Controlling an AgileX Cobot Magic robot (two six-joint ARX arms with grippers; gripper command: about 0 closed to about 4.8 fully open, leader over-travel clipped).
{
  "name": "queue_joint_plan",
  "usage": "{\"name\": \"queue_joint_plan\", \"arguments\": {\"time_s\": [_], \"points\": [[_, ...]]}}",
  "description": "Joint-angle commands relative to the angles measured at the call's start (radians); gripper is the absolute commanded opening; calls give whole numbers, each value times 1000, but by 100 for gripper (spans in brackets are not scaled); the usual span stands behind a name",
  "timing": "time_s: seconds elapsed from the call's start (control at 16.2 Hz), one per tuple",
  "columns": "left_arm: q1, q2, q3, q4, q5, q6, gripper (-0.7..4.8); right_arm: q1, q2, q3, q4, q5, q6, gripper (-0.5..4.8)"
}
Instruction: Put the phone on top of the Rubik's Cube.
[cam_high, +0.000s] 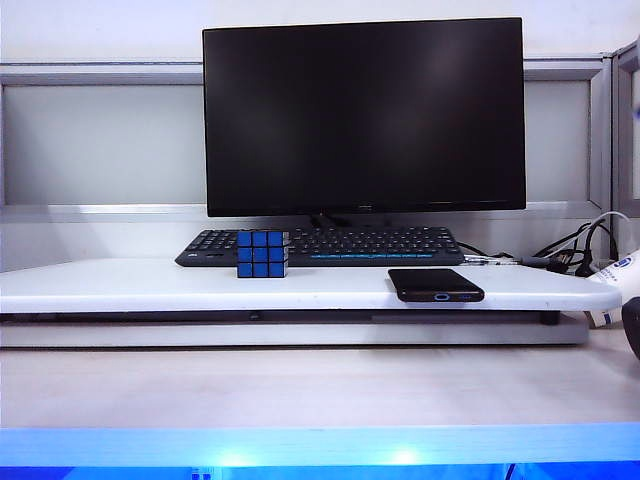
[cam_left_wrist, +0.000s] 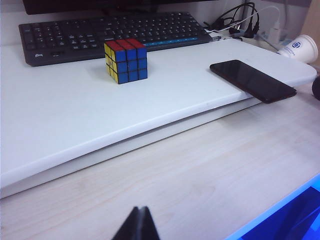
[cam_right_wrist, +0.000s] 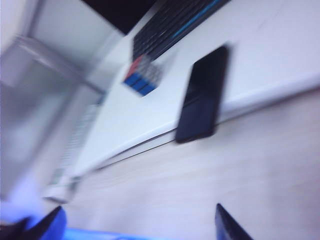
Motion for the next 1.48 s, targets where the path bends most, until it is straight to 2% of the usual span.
{"name": "queue_joint_plan", "arguments": {"time_s": [0.06, 0.25, 0.43, 0.49, 0.62, 0.86, 1.11, 1.48], "points": [[1, 0, 2, -24, 16, -5, -6, 0, -3, 4, 43, -42, 117, 378], [0, 0, 2, -24, 16, -6, -6, 0, 50, 4, 106, -51, 139, 378], [0, 0, 2, -24, 22, -5, -6, 0, 213, 5, 242, -63, 159, 379], [0, 0, 2, -24, 32, -6, -6, 0, 280, 5, 280, -79, 163, 393], [1, 0, 2, -24, 34, -5, -5, 1, 441, 5, 376, -99, 164, 479], [1, 0, 2, -24, 34, -5, -6, 39, 784, 8, 694, -100, 226, 479], [0, 0, 2, -24, 34, -5, -6, 126, 1146, 131, 891, -95, 227, 479], [0, 0, 2, -24, 34, -5, -6, 126, 1464, 279, 949, -96, 226, 479]]}}
